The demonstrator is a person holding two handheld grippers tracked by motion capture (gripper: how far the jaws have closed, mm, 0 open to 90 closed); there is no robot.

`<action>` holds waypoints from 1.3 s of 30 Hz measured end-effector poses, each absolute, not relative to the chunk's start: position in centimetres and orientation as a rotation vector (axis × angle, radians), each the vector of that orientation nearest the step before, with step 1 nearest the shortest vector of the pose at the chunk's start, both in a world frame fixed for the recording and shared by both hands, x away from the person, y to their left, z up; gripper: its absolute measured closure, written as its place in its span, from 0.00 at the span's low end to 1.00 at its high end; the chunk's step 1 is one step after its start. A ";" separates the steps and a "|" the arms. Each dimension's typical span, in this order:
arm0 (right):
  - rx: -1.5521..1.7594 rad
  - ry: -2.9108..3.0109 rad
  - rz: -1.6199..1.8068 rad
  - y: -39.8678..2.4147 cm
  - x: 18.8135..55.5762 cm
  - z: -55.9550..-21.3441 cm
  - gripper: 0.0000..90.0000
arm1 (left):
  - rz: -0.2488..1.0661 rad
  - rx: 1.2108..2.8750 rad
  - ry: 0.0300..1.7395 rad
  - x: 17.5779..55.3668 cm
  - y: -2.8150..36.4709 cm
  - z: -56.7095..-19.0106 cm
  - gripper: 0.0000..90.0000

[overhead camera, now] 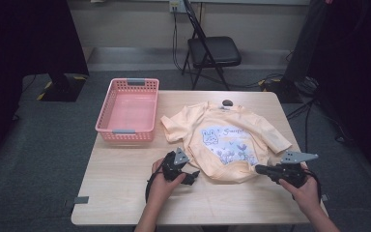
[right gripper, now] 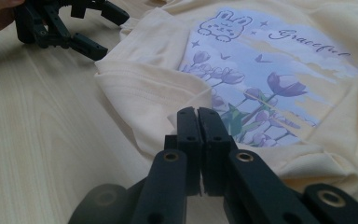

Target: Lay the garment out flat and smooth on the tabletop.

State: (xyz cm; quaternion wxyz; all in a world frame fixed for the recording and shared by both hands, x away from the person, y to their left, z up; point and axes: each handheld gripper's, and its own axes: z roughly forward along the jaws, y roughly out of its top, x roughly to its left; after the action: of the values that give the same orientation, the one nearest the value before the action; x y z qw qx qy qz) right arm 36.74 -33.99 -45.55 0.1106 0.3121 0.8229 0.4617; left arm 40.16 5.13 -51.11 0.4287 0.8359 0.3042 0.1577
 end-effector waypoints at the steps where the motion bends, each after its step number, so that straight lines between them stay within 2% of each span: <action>1: 0.918 2.416 1.355 -34.0 36.7 -45.6 0.98 | 0.394 2.087 0.760 40.2 5.1 -51.1 0.16; 39: 0.912 2.427 1.364 -36.2 33.3 -45.8 0.98 | 0.393 2.087 0.760 40.2 5.1 -51.1 0.16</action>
State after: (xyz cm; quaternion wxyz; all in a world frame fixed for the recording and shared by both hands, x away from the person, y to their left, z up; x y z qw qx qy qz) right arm 33.32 -36.21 -45.77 0.1060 0.3095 0.8239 0.4629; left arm 40.15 5.13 -51.11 0.4287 0.8359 0.3043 0.1576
